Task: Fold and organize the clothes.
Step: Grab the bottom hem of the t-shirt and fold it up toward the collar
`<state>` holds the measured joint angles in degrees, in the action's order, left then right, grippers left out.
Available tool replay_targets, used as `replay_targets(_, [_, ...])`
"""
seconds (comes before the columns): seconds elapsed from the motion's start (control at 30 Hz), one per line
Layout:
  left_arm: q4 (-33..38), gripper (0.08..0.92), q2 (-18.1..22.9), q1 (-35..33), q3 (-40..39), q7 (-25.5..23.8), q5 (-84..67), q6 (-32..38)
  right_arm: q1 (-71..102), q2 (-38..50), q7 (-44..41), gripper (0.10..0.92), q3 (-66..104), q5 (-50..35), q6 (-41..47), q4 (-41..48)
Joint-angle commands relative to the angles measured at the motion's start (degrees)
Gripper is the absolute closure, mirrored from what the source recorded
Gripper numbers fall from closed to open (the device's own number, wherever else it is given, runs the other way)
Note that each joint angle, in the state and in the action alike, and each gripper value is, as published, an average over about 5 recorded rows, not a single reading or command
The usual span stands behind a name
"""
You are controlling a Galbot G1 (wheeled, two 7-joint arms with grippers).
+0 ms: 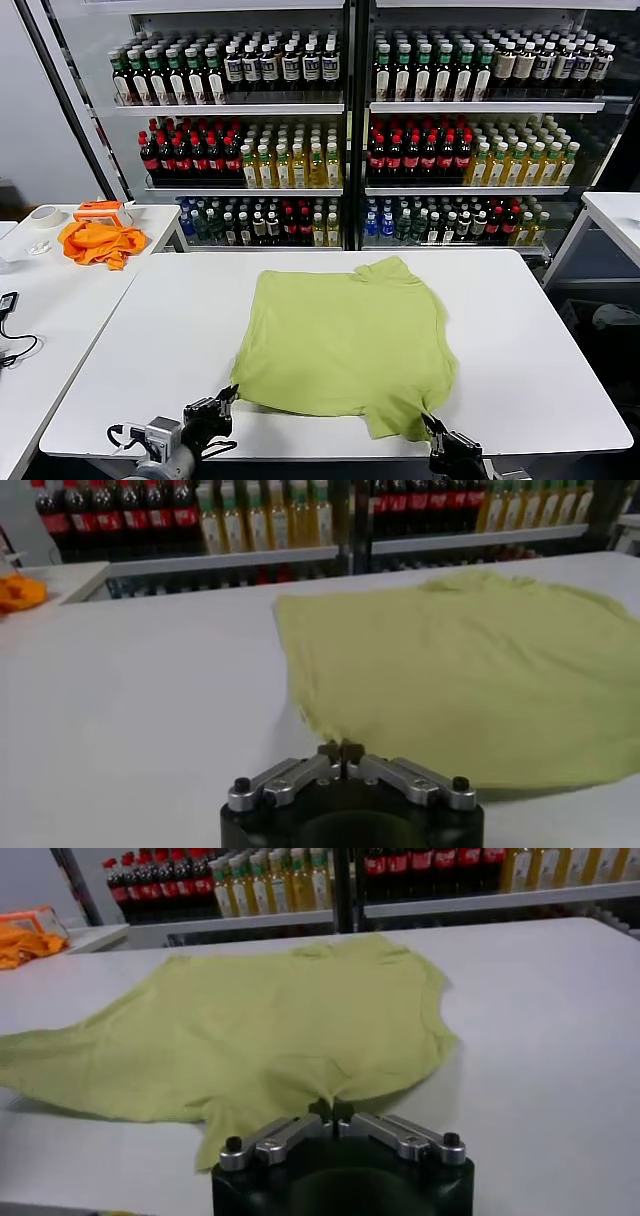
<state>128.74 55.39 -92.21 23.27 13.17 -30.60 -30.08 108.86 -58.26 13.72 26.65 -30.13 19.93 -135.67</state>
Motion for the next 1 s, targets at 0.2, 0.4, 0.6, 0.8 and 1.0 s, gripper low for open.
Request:
replay_targets(0.2, [8.1, 0.918, -2.4, -10.2, 7.2, -0.6, -0.8, 0.3, 2.9, 1.1, -0.1, 0.921, 1.3, -0.1, 0.2, -4.7])
replay_targets(0.4, [1.4, 0.918, -2.5, 0.4, 5.3, -2.2, -5.1, 5.2, -9.5, 1.8, 1.1, 0.921, 0.3, -3.5, 3.3, -0.9])
replay_targets(0.6, [-9.9, 0.918, -2.1, 12.3, 1.9, -4.4, -9.7, 7.0, -19.7, 1.8, 2.6, 0.921, -1.2, -7.3, 6.2, 5.5])
replay_targets(0.8, [-16.6, 0.918, -0.9, 20.6, -2.3, -6.2, -10.8, 7.8, -26.3, 0.7, 2.5, 0.921, -2.5, -9.8, 7.3, 11.6])
replay_targets(1.0, [-22.6, 0.918, 1.6, 25.7, -5.5, -7.0, -10.4, 8.6, -30.5, -0.2, 2.0, 0.921, -4.2, -9.7, 7.4, 16.2])
